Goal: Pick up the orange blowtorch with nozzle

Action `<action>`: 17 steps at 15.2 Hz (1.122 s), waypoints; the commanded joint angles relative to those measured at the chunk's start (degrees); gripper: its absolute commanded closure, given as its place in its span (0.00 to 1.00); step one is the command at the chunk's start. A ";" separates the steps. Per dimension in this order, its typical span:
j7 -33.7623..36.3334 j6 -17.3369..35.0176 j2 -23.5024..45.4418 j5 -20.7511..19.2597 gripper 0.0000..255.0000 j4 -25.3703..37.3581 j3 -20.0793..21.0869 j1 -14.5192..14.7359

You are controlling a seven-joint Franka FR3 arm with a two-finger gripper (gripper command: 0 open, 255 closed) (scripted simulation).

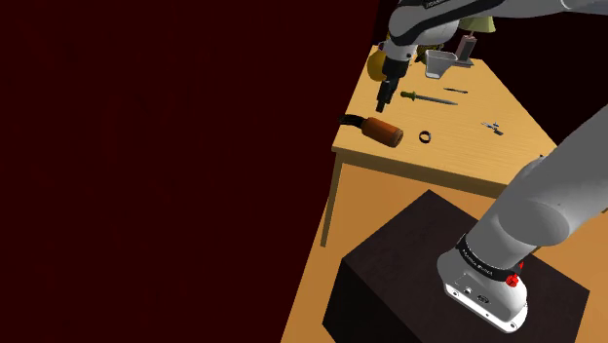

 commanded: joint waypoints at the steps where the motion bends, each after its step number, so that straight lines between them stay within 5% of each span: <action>1: -5.11 1.12 4.94 1.91 0.00 3.14 -1.18 0.09; 11: -25.37 1.16 29.67 11.93 0.00 23.60 -0.26 -3.68; 17: -26.18 4.91 31.80 12.90 0.00 21.86 0.26 -3.99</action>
